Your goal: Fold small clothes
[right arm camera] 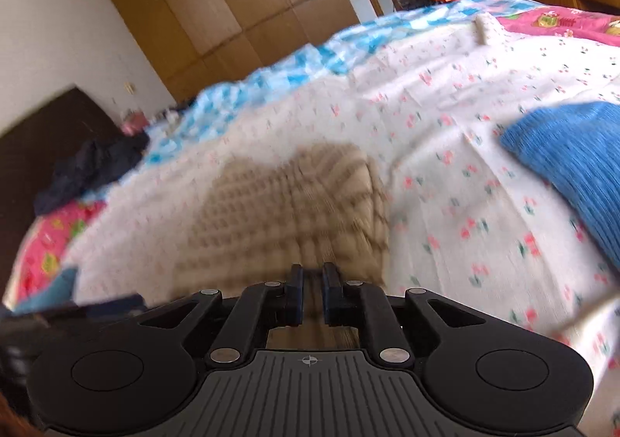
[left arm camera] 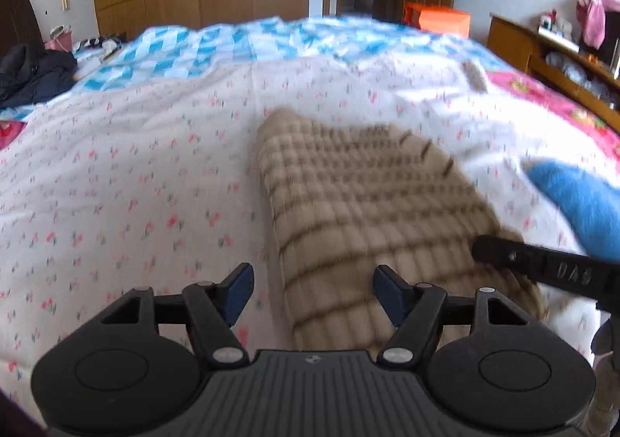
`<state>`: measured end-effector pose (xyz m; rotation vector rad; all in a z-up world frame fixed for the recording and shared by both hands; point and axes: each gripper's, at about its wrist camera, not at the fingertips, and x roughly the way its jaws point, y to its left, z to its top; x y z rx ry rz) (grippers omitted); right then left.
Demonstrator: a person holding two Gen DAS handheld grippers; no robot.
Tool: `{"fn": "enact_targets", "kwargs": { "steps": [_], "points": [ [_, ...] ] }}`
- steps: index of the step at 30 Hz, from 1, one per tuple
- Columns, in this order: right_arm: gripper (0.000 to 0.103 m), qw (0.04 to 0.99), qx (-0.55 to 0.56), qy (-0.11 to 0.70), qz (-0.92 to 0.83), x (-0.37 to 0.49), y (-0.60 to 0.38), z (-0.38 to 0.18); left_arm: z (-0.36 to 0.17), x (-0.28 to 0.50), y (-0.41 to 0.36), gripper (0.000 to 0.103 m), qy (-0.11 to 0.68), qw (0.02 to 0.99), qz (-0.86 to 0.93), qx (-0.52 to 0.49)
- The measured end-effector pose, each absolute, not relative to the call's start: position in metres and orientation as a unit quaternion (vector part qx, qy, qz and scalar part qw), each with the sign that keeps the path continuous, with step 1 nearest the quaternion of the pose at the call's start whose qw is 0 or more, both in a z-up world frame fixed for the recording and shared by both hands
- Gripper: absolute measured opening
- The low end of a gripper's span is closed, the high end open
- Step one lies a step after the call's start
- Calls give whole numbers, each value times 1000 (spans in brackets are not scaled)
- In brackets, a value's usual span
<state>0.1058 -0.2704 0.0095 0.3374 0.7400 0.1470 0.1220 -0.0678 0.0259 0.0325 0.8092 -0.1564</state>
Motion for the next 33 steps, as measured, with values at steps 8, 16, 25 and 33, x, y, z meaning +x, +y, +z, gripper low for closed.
{"fn": "enact_targets", "kwargs": {
  "steps": [8, 16, 25, 33],
  "points": [
    [12, 924, 157, 347, 42, 81, -266, 16, 17, 110, -68, 73, 422, 903, -79, 11],
    [11, 924, 143, 354, 25, 67, -260, 15, 11, 98, -59, 73, 433, 898, -79, -8],
    [11, 932, 120, 341, 13, 52, -251, 17, 12, 88, -56, 73, 433, 897, -86, -17],
    [11, 933, 117, 340, 11, 48, -249, 16, 12, 81, -54, 73, 432, 897, -87, -18]
  ]
}}
